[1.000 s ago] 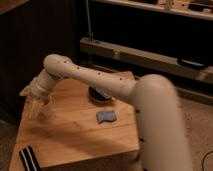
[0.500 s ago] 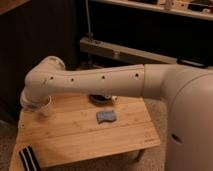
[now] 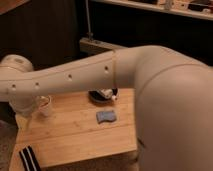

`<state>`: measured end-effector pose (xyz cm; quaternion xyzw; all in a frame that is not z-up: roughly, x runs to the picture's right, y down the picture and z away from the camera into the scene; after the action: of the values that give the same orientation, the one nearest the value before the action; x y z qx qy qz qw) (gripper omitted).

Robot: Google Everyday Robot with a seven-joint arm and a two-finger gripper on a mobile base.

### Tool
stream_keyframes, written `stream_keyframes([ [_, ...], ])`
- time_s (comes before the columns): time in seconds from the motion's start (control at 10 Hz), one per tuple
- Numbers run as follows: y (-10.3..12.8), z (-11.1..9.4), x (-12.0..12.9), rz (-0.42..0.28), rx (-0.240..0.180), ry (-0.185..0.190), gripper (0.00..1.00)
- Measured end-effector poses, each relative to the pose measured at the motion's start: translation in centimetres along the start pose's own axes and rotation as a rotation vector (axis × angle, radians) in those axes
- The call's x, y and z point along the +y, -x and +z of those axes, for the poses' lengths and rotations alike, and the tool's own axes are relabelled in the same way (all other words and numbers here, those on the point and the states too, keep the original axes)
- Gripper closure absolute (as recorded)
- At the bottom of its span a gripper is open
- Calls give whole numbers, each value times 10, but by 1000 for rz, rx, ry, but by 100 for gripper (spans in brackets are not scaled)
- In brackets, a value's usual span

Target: Place the eraser on the white sponge

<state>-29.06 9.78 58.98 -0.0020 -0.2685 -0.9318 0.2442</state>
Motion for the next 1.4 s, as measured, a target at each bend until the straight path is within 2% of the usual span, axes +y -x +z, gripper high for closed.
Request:
stream_keyframes([
  [0.1, 19, -2, 4, 77, -55, 26, 20],
  [0.2, 30, -3, 6, 107, -65, 39, 20],
  [0.5, 85, -3, 12, 240, -23, 55, 20],
  [0.6, 96, -2, 12, 262, -10, 59, 20],
  [0.9, 96, -2, 11, 265, -7, 56, 20],
  [1.0, 95, -3, 12, 274, -19, 47, 20],
  [1.1, 88, -3, 17, 284, -50, 35, 20],
  [1.2, 77, -3, 17, 302, -73, 6, 20],
  [1.4, 46, 1, 29, 381, -129, -24, 20],
])
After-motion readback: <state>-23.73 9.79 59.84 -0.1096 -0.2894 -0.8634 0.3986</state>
